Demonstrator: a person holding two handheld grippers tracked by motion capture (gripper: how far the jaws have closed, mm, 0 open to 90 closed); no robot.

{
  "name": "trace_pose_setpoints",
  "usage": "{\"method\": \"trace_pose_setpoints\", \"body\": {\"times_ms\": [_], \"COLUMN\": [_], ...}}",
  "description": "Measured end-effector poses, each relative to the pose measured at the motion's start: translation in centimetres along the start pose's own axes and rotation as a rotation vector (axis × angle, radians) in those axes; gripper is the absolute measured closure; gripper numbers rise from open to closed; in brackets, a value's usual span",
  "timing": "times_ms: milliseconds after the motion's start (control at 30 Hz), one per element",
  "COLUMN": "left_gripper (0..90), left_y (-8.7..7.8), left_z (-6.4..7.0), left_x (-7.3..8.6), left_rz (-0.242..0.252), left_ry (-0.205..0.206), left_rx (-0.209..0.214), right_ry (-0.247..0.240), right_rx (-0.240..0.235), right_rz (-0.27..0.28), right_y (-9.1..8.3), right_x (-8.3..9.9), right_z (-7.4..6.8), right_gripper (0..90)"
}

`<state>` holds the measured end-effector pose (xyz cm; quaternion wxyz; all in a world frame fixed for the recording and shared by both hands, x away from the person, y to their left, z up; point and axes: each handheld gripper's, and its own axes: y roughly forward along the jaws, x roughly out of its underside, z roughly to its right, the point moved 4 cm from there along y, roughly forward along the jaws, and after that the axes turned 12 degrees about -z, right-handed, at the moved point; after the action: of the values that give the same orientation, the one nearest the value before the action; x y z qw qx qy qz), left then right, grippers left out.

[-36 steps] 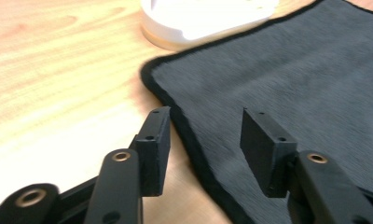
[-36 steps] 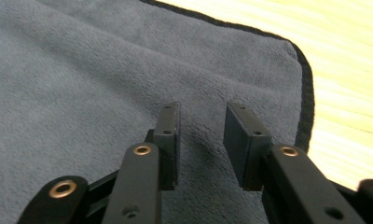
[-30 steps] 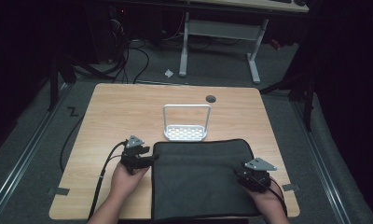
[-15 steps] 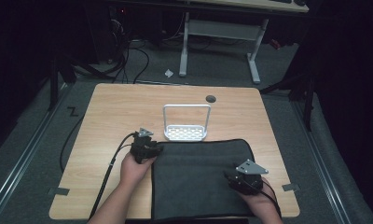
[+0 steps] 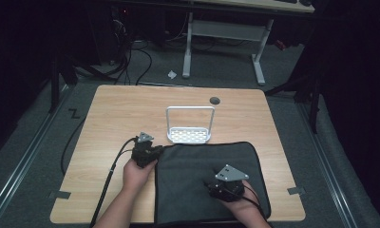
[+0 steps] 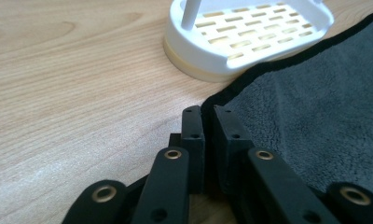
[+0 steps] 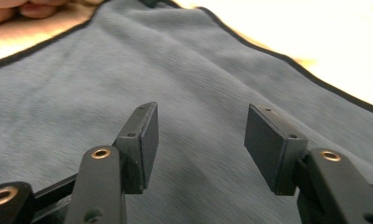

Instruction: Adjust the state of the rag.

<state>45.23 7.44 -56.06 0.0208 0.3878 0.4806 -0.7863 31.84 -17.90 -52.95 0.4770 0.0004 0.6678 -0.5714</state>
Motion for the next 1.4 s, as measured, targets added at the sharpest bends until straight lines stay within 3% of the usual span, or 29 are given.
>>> {"method": "trace_pose_setpoints", "body": {"times_ms": [67, 100, 233, 267, 367, 633, 767, 1000, 1267, 1300, 1400], "left_gripper": [84.4, 84.6, 84.7, 84.7, 84.6, 84.2, 84.1, 84.1, 84.2, 84.2, 84.3], "left_y": [-0.1, -0.3, -0.5, -0.5, -0.7, -0.7, -0.7, -0.7, -0.7, -0.7, -0.7], "left_z": [-0.1, -0.2, -0.4, -0.6, -0.7, -0.8, -0.8, -0.8, -0.8, -0.8, -0.8], "left_x": [0.0, 0.1, 0.1, 0.1, 0.1, 0.1, 0.1, 0.1, 0.1, 0.1, 0.1], "left_rz": [0.009, 0.035, 0.052, 0.061, 0.082, 0.084, 0.083, 0.079, 0.075, 0.074, 0.075], "left_ry": [0.001, -0.016, -0.04, -0.053, -0.06, -0.075, -0.072, -0.073, -0.071, -0.07, -0.071], "left_rx": [0.003, 0.02, 0.028, 0.033, 0.043, 0.042, 0.039, 0.04, 0.039, 0.04, 0.041], "right_ry": [-0.008, -0.029, -0.046, -0.047, -0.082, -0.143, -0.171, -0.212, -0.238, -0.246, -0.255], "right_rx": [-0.003, -0.015, -0.027, -0.055, -0.077, -0.172, -0.214, -0.26, -0.214, -0.203, -0.191], "right_rz": [-0.004, -0.006, -0.004, -0.002, -0.003, -0.019, -0.061, -0.123, -0.116, -0.107, -0.1], "right_y": [0.1, 0.5, 0.8, 1.2, 1.8, 3.4, 4.6, 6.9, 6.7, 6.7, 6.6], "right_x": [-0.2, -0.8, -1.8, -2.5, -3.4, -5.2, -5.5, -5.8, -5.8, -5.7, -5.6], "right_z": [-0.3, -1.2, -2.3, -3.4, -5.1, -9.6, -11.3, -12.4, -12.0, -11.9, -11.9], "right_gripper": [44.5, 44.4, 43.4, 43.1, 42.0, 39.0, 38.2, 44.4, 63.4, 71.4, 76.7]}}
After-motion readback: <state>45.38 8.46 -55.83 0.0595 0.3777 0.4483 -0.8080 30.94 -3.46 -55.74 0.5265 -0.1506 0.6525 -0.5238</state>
